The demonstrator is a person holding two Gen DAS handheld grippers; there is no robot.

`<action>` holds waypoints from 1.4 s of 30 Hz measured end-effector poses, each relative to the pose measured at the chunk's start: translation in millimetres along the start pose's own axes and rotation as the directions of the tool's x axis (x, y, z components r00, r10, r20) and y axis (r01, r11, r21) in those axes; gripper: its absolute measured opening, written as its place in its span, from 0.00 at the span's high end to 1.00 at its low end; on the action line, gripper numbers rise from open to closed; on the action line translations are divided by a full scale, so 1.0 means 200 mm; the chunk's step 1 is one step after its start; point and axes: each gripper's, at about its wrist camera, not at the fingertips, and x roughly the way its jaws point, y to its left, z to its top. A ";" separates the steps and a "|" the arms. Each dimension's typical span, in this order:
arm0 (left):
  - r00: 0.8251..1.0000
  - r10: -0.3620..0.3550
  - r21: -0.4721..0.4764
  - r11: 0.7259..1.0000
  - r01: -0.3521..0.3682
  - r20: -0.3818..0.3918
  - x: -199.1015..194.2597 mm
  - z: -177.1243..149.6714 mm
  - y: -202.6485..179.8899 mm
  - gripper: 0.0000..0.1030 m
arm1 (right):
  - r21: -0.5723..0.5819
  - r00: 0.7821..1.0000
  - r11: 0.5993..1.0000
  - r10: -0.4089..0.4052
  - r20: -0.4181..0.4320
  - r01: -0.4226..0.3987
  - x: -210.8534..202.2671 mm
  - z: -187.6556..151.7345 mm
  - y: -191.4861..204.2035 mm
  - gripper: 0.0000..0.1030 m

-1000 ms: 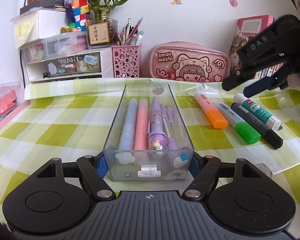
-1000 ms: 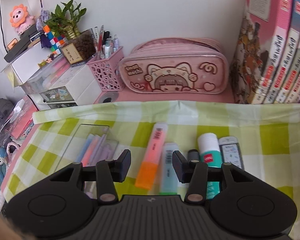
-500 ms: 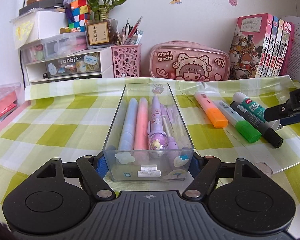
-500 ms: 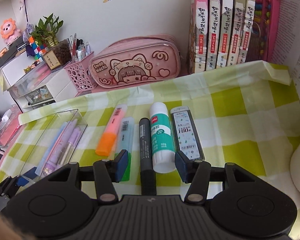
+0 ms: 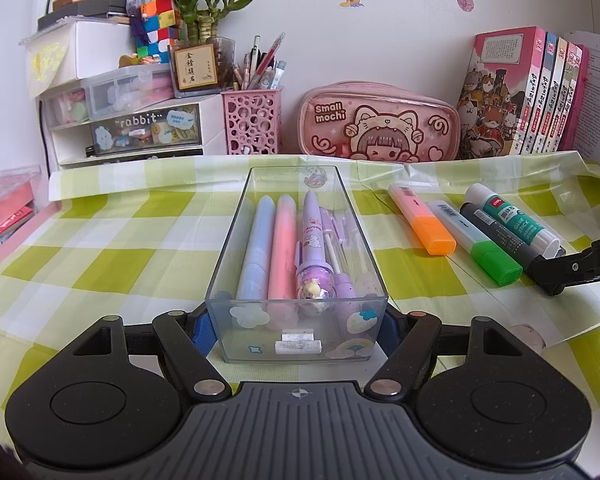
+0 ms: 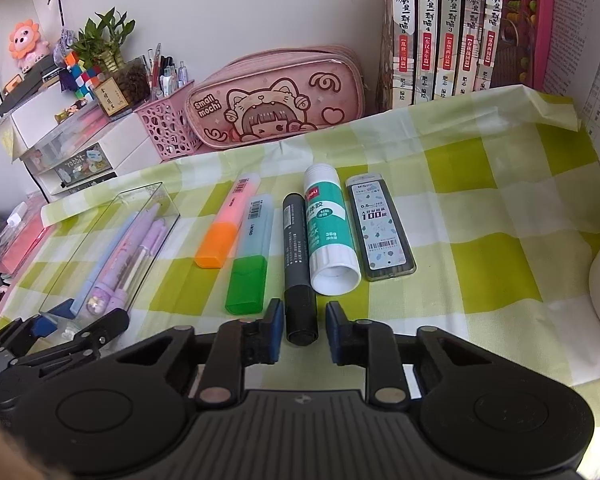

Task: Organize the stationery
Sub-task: 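Withdraw the right tool and move it to the black marker, then close the right tool on the black marker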

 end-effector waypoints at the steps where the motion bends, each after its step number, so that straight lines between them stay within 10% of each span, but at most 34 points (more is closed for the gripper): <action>1: 1.000 0.000 0.000 1.000 0.000 0.000 0.00 0.00 0.00 0.29 | 0.003 1.000 1.000 0.005 0.001 -0.005 0.00 -0.01 0.00 0.83; 13: 1.000 0.001 0.001 1.000 -0.001 0.000 0.00 0.00 0.00 0.30 | -0.107 0.995 0.994 0.010 -0.096 -0.020 -0.12 -0.07 0.09 0.82; 20: 1.000 0.001 0.002 1.000 -0.001 0.000 0.00 0.00 0.00 0.30 | -0.095 0.999 0.995 0.014 -0.031 -0.017 -0.09 -0.01 0.06 0.64; 42: 1.000 0.001 0.004 1.000 -0.001 -0.001 0.00 -0.01 -0.01 0.30 | -0.164 0.998 0.984 -0.062 0.028 0.066 0.00 -0.03 0.14 0.79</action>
